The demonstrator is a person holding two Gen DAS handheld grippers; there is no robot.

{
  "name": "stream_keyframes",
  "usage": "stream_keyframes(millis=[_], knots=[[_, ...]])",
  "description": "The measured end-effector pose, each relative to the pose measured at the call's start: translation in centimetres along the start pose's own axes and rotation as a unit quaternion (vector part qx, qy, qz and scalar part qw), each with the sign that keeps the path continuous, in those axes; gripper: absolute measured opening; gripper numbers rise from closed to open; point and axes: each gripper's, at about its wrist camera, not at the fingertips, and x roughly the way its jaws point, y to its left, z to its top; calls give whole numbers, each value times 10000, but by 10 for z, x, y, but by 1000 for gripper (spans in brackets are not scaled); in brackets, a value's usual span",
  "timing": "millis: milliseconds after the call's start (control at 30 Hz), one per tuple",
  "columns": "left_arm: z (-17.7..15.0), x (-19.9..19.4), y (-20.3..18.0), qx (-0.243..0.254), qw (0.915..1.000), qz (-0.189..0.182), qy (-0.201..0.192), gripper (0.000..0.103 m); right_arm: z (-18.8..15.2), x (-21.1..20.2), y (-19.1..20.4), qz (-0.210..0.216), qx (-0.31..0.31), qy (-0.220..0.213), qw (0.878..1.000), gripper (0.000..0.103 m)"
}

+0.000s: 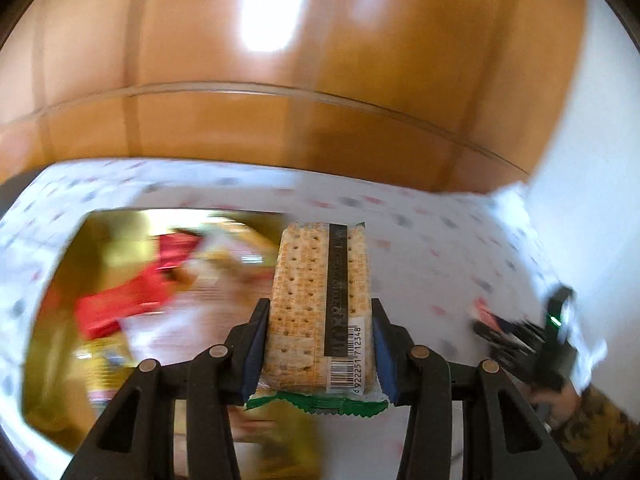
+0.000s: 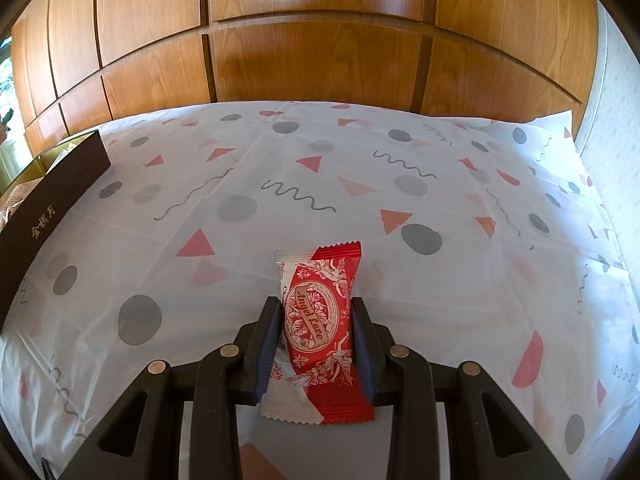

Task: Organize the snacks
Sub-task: 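Carry the cracker pack into the tin and open the left gripper, then carry the red-and-white packet into the tin and open the right gripper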

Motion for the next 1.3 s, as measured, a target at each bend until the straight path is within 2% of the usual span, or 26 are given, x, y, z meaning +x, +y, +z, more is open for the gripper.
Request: stream_keyframes(millis=[100,167,333,433,500,767,1133,1300], knots=[[8,3,56,-541,9969,556,138,47,0,0,0,-32,-2,-1,10000,34],[10,9,85,-854,9932,738,275,47,0,0,0,-49,3,-3,10000,34],[9,31,117,-959,9873,1142,547,48,-1,0,1,-71,4,0,10000,34],[2,38,127,-1037,9849,1212,674,56,0,0,1,-81,4,0,10000,34],[0,36,126,-1089,9848,1213,593,61,0,1,1,-87,4,2,10000,34],[-17,14,108,-915,9763,1948,212,61,-1,1,3,-171,-33,27,9998,35],[-39,-8,76,-628,9755,2111,-26,65,2,-1,9,-400,142,267,9987,33],[-44,-14,65,-459,9776,2052,-114,66,6,-3,14,-428,252,465,9977,32]])
